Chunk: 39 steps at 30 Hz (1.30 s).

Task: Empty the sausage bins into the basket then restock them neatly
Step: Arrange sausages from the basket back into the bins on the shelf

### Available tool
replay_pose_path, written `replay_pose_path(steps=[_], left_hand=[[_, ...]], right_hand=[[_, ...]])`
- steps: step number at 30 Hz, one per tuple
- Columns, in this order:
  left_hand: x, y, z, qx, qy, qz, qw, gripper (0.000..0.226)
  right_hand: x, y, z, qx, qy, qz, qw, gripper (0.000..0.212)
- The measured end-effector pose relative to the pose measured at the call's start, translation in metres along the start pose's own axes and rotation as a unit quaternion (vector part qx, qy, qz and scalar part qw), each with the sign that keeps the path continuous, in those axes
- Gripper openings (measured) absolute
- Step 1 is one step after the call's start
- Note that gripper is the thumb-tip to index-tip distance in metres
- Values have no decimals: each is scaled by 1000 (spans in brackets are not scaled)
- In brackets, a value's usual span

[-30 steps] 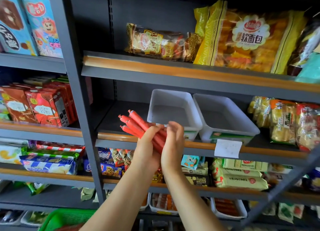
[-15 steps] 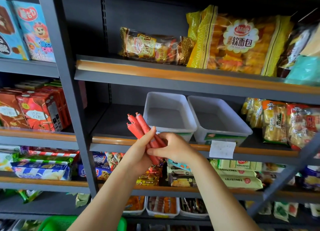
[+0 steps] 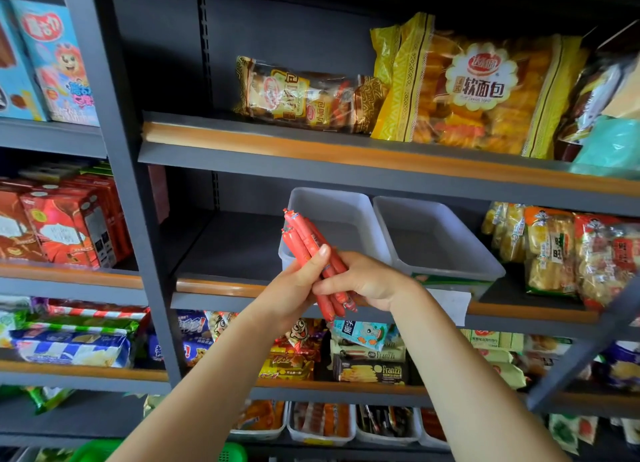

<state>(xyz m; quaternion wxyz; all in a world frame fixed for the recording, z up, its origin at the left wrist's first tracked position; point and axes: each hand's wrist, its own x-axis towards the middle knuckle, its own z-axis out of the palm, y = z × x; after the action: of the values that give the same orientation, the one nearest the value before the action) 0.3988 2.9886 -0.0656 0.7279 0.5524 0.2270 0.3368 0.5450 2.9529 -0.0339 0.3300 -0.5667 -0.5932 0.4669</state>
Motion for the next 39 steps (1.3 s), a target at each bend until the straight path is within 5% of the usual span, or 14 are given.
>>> replay_pose_path(steps=[3, 5, 8, 10, 14, 20, 29, 33, 39], left_hand=[[10, 2, -2, 70, 41, 15, 997, 38], [18, -2, -8, 135, 137, 59, 980, 32], [25, -14, -25, 383, 325, 173, 847, 27], [32, -23, -37, 457, 352, 194, 794, 35], [53, -42, -54, 439, 268, 145, 845, 57], [53, -55, -60, 277, 223, 111, 928, 53], [52, -53, -56, 290, 233, 118, 921, 41], [52, -53, -56, 279, 233, 121, 924, 39], [51, -50, -52, 266, 231, 114, 929, 39]], right_hand=[[2, -2, -16, -30, -3, 16, 999, 32], [4, -7, -29, -55, 19, 24, 998, 28], [17, -17, -53, -99, 68, 35, 992, 29], [33, -24, -67, -150, 77, 42, 985, 41], [67, -29, -80, -307, 82, 76, 945, 37], [112, 7, -96, -451, 46, 128, 882, 41], [166, 34, -105, -543, -36, 139, 827, 34], [179, 47, -107, -532, -24, 140, 835, 40], [175, 44, -116, -436, 34, 93, 894, 57]])
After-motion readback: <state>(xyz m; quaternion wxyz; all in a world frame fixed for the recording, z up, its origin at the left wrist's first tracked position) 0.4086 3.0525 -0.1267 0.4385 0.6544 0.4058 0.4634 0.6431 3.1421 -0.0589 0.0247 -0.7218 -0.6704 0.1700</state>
